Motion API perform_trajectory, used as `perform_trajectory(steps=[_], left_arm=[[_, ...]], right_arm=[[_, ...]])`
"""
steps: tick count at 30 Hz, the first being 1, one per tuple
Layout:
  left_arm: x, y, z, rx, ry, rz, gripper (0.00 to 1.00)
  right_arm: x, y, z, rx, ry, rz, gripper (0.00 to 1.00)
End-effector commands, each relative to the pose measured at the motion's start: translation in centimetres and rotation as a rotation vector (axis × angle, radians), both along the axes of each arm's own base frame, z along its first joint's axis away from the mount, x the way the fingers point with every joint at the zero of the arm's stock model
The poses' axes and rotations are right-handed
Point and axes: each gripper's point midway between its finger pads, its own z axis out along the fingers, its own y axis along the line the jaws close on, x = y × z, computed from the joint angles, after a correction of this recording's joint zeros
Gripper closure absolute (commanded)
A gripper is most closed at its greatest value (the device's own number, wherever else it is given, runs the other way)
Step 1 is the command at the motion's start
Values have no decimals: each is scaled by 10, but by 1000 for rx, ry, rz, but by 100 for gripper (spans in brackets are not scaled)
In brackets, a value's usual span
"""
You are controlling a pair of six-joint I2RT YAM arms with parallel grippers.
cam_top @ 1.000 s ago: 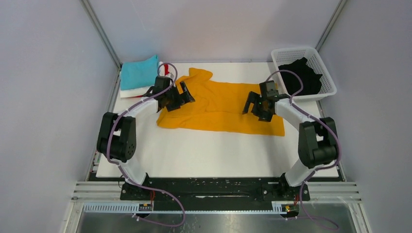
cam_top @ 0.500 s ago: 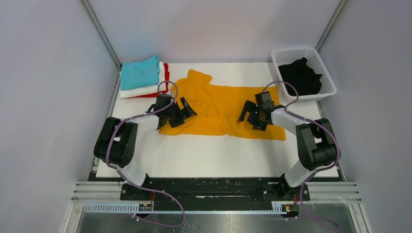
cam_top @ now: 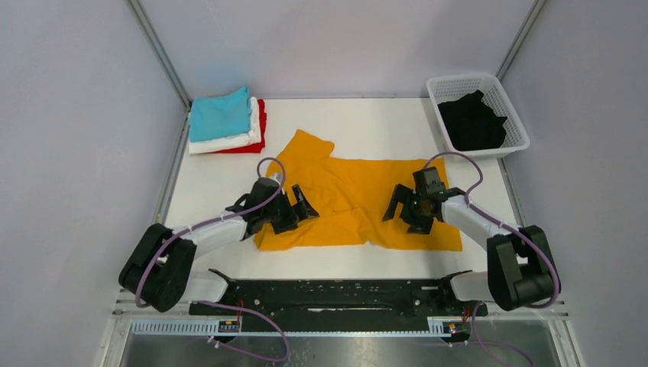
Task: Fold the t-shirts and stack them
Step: Fold the flattened tshirt in 1/3 of the way, then grab the side of the flattened tshirt furthest away from the robot with both arms
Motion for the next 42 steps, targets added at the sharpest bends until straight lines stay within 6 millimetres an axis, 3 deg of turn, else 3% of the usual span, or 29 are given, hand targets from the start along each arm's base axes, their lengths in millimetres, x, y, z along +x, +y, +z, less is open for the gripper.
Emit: perform_trajectory(steps=[1,2,4,9,16,21,28,32,36,39,42], left_arm=[[-47,28,-31,127,158,38,1],[-53,32,-32,142,164,41,1],[-60,39,-32,161,161,48,1],[-76,35,-28,121,144,37,1],[-82,27,-18,73,109,31,1],[-65,33,9,116,14,53,1],[0,41,90,200,-242,160,1],[52,44,118,254,-287,168,1],[119,55,130,368,-314,162,1],[169,47,128,416,-312,74,1],[217,45,111,475,-274,23,1]], right_arm=[[-70,-34,-21,-137,213,-2,0],[-76,-43,-22,-177,220,-5,1],[-78,-43,-20,-158,211,-6,1],[-81,-44,-18,-161,212,-25,1],[-85,-46,-16,-156,201,-59,1],[-59,-40,11,-123,66,-29,1],[-1,-29,97,-86,-261,45,1],[28,-50,124,-203,-383,-28,1],[37,-57,128,-246,-411,-38,0],[40,-60,122,-269,-407,-16,0],[44,-64,114,-290,-388,-28,1]])
